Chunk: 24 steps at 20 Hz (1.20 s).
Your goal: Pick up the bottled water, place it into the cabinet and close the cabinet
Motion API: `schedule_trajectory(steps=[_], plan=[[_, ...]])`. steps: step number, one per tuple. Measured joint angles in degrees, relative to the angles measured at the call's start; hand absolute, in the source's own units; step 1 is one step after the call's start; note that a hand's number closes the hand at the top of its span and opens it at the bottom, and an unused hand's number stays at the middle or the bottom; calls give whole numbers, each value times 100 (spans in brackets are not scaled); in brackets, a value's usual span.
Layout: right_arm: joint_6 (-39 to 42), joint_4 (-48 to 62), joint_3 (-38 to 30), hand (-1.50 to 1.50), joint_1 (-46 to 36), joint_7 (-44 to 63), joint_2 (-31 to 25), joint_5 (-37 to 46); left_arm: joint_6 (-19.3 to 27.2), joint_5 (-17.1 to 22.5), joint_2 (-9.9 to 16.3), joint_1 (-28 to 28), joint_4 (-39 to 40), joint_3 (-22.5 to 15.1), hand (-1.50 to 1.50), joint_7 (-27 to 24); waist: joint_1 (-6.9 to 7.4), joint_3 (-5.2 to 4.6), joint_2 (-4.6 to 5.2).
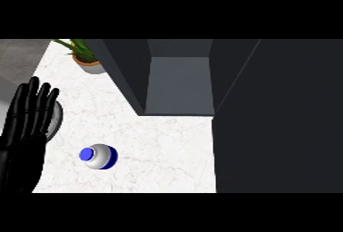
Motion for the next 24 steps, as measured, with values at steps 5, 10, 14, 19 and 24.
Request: schedule_trajectory(steps=[5, 10, 14, 19, 24], plan=[[84, -197, 61, -150, 170, -59, 46, -113, -1061, 1036, 480, -47, 64, 134, -150, -233, -69, -26, -159], [287, -473, 375, -150, 710, 556, 100, -538, -2173, 2198, 1007, 351, 234, -17, -150, 128, -105, -35, -212], [450, -1160, 499, -150, 1466, 949, 42, -882, -2722, 3099, 1451, 763, 93, 274, -150, 423, -97, -31, -232], [455, -1801, 855, -150, 2118, 1279, 99, -855, -3174, 3770, 1780, 1281, -161, 698, -150, 631, -71, -30, -236], [605, -1882, 940, -150, 2580, 1103, 96, -829, -3472, 3834, 1791, 1666, -280, 1036, -150, 681, -71, -29, -234]])
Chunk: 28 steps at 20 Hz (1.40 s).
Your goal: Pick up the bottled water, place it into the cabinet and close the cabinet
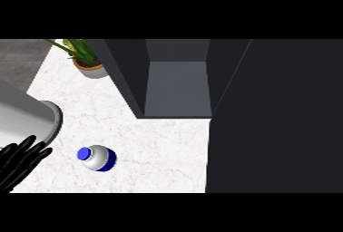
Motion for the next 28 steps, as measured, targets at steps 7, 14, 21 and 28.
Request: schedule_trajectory(steps=[7, 14, 21, 28], plan=[[54, -145, 256, -150, 468, -183, 65, 109, -393, -471, -352, 114, 391, 259, -150, -308, -20, -1, 2], [247, -241, 387, -150, 1117, -644, 1, 213, -379, -1348, -739, -247, 1102, 366, -150, -658, -61, -1, 3], [515, -290, 342, -150, 1617, -1086, -118, 268, -474, -2491, -966, -860, 2494, 293, -150, -1493, -105, -5, 6], [715, -315, 261, -150, 2034, -1493, -182, 322, -293, -3545, -1081, -1425, 4062, 232, -150, -2681, -120, -6, 12]])
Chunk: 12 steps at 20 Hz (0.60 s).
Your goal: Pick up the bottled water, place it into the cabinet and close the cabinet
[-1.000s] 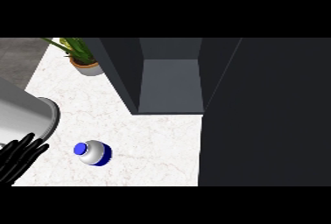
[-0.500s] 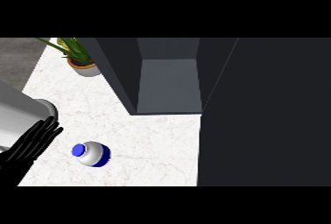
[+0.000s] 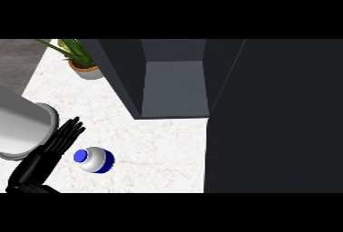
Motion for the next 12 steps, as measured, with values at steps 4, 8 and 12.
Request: schedule_trajectory(steps=[4, 8, 12], plan=[[95, -21, 111, -150, 298, -213, 8, 33, 255, -414, 3, -301, 997, 38, -150, -669, -14, -2, 4], [195, -24, 41, -150, 482, -413, -19, 44, 713, -839, -68, -624, 1951, -25, -150, -1315, -19, -3, 8], [274, -45, 7, -150, 592, -469, -69, 41, 855, -1045, 86, -937, 2902, -68, -150, -1787, -20, -6, 18]])
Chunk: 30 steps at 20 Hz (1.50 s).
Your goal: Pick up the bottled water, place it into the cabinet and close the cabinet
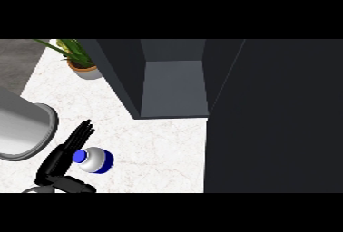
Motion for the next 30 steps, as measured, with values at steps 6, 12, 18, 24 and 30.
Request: schedule_trajectory(steps=[6, 12, 18, 24, 30], plan=[[78, 8, 50, -150, 118, -114, -6, 23, -34, -110, 35, -334, 995, -264, -150, -352, -20, -4, 7], [99, 13, 79, -150, 269, -254, 38, 38, -18, -52, -48, -610, 1679, -412, 150, -605, -20, -5, 6], [152, 53, 38, -150, 304, -361, 24, 64, 160, 75, -276, -945, 2369, -390, 150, -900, -23, 2, 10], [147, 40, 96, -150, 383, -379, 41, 80, 8, 292, -273, -1130, 2692, -352, 150, -986, 0, 19, -1], [189, 85, 68, -150, 450, -495, 45, 108, 37, 428, -338, -1233, 2786, -383, 150, -1058, 16, 10, -4]])
